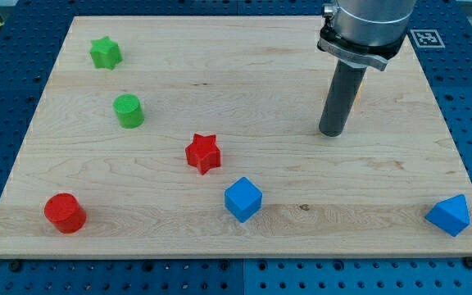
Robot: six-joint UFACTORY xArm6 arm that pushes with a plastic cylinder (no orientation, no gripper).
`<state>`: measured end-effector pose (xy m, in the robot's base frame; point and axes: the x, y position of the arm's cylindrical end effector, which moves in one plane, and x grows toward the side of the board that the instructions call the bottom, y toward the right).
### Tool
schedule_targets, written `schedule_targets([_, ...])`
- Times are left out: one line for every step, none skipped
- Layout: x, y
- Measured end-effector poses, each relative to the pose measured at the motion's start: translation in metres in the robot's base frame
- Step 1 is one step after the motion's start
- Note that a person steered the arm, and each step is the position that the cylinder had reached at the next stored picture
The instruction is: Move your arm towards the top side of the board
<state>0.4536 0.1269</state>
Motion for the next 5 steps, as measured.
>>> schedule_targets([0.0, -0.001])
schedule_targets([-0.005, -0.001])
schedule_targets([-0.02, 0.009])
schedule_targets([-0.041, -0.026])
schedule_targets([-0.05, -0.062])
